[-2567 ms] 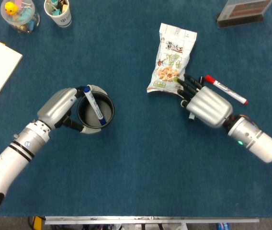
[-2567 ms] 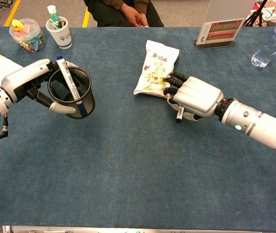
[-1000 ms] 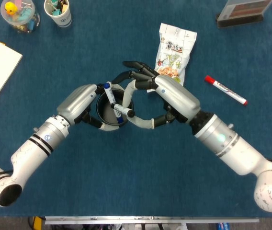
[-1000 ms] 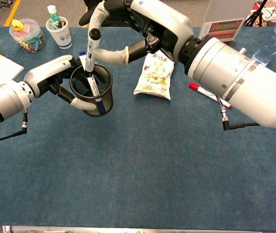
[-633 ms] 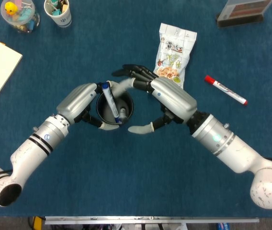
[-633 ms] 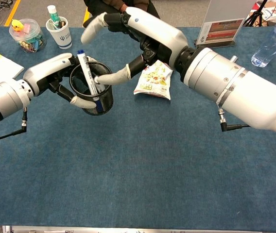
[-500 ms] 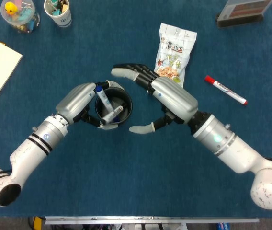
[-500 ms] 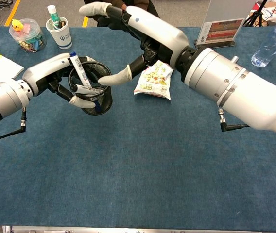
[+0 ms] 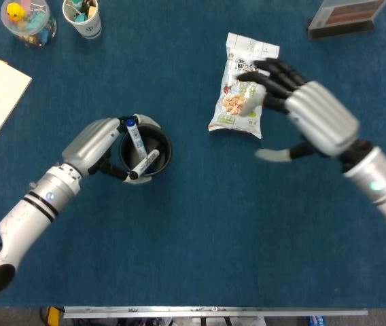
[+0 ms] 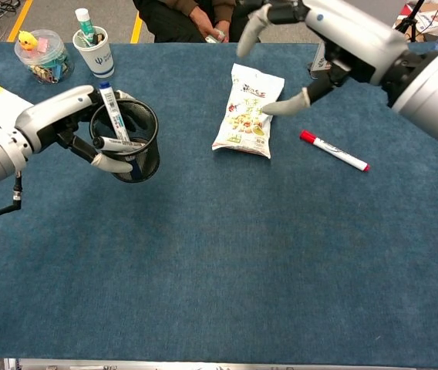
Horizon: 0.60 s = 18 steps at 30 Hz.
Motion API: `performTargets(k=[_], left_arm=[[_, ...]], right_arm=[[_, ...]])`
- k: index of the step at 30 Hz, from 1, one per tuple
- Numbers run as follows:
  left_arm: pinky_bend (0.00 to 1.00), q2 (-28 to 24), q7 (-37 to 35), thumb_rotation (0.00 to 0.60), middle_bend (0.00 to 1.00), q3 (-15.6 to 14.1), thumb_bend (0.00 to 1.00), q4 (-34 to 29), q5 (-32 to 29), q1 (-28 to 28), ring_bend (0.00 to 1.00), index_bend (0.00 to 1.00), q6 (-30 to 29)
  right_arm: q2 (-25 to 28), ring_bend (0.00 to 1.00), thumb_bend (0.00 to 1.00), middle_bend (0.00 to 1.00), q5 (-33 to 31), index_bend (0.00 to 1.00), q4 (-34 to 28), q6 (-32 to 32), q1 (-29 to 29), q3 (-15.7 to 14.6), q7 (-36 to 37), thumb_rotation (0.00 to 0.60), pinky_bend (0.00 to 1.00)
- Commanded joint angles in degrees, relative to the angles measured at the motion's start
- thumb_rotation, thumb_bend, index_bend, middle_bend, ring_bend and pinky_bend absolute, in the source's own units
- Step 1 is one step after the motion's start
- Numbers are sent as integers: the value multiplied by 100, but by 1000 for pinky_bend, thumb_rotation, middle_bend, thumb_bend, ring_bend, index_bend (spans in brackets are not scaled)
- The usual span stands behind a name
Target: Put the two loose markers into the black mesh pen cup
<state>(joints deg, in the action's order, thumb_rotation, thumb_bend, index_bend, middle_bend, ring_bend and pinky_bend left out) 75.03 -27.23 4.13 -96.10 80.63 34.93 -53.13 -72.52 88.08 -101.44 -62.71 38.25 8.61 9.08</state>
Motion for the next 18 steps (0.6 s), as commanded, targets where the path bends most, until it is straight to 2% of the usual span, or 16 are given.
performTargets(k=[1,8,18], left_arm=[[340,-16,-15,600,405,-31,106,27,34,-22,400,296,-12],[340,-76,-94,600,405,-80,106,58,123,-58,400,296,-46],[340,-152,-183,600,405,-126,106,61,219,-93,400,295,-95]], right_arm=[[295,0,61,184,631,434,741,-63,-158,-467,-342,600,0],[224,0,57,184,1373,455,2089,-238,-215,-925,-712,600,0],[-413,0,21,184,1692,456,3684,-329,-244,-1284,-536,600,0]])
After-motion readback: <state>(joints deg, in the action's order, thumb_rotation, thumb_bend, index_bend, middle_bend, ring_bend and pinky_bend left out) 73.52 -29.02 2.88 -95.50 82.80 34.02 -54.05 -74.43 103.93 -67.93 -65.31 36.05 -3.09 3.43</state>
